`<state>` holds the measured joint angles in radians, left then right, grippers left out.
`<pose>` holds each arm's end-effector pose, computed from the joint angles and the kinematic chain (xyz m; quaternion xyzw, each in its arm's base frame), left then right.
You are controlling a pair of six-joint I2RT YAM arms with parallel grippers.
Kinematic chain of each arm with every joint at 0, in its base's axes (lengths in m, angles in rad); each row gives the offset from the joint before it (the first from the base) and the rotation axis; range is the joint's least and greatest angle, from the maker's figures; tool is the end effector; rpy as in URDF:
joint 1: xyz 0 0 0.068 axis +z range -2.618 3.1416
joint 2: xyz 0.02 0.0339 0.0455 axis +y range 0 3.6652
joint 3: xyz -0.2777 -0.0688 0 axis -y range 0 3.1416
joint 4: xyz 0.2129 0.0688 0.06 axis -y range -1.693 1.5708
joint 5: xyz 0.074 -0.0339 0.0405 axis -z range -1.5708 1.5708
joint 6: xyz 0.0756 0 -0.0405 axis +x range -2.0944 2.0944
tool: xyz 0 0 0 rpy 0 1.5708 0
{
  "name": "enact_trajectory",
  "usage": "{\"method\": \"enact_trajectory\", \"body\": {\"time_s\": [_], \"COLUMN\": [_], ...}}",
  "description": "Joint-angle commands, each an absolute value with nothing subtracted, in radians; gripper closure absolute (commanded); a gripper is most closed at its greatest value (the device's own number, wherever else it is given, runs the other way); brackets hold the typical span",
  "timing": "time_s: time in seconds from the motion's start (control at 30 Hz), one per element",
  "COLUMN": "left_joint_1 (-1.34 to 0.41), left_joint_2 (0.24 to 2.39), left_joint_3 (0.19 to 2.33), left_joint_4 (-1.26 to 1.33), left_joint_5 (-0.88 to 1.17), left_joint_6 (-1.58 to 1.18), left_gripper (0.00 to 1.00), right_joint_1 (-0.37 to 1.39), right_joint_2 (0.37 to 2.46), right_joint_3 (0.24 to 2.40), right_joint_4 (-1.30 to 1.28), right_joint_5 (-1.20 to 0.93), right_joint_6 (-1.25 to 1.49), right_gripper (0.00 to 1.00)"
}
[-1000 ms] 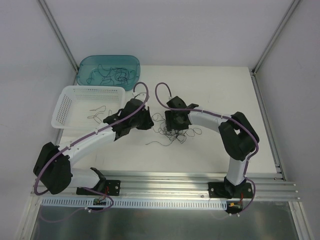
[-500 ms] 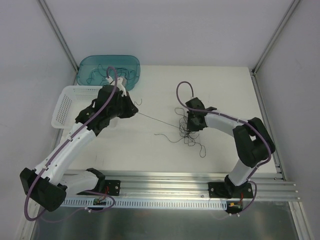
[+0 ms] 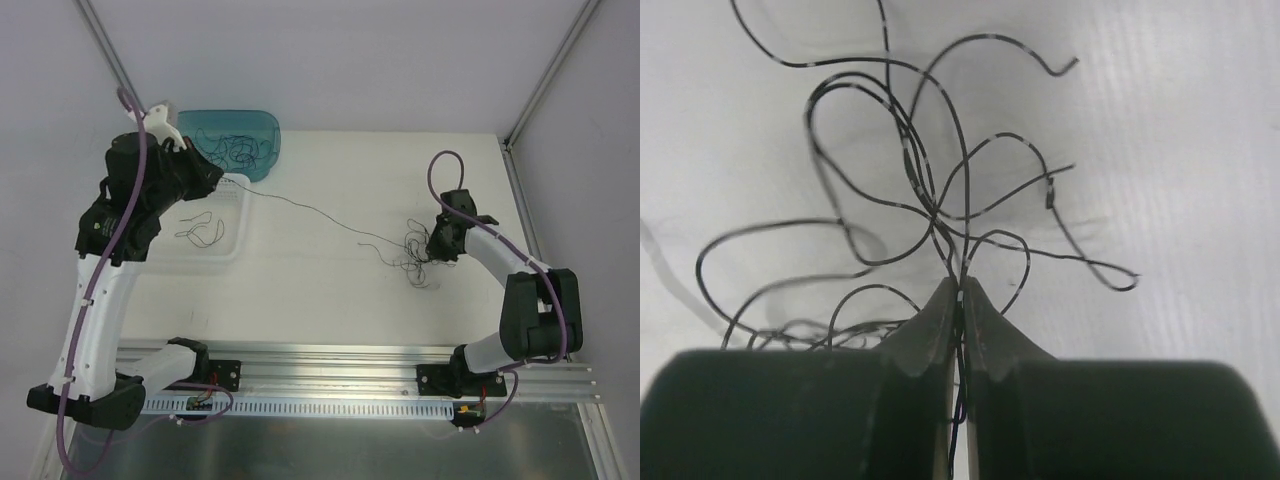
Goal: Untangle the cables
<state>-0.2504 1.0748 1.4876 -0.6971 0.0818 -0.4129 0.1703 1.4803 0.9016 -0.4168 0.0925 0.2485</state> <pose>0.1943 -0.0561 0.4562 -0.0404 0.7988 -0.2261 0.5560 0.2842 0.0418 0.1986 0.0506 0.9566 0.0155 0.2864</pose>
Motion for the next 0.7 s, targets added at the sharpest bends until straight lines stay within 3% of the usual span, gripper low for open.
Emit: {"method": "enact_trajectory", "body": {"time_s": [0.0, 0.23, 0.47, 0.67], "left_joint_1": [-0.209, -0.184, -0.186, -0.184], "left_joint_2": [1.051, 1.104, 1.138, 1.132], "left_joint_3": [1.647, 1.919, 2.052, 1.990], "left_joint_4": [-0.735, -0.808, -0.827, -0.822], "left_joint_5": [0.005, -0.167, -0.276, -0.070], "left_joint_6": [-0.325, -0.252, -0.203, -0.213], "left_gripper": [1.00, 1.00, 1.00, 1.00], "right_joint_1": [0.115, 0.046, 0.009, 0.005], "right_joint_2": [1.451, 1.445, 1.453, 1.439], "right_joint_3": [0.885, 0.874, 0.877, 0.865], "right_joint_4": [-0.508, -0.514, -0.532, -0.522], "right_joint_5": [0.141, 0.115, 0.107, 0.062], "right_joint_6": [0.213, 0.210, 0.218, 0.212], "right_gripper": [0.93, 0.92, 0.90, 0.85]}}
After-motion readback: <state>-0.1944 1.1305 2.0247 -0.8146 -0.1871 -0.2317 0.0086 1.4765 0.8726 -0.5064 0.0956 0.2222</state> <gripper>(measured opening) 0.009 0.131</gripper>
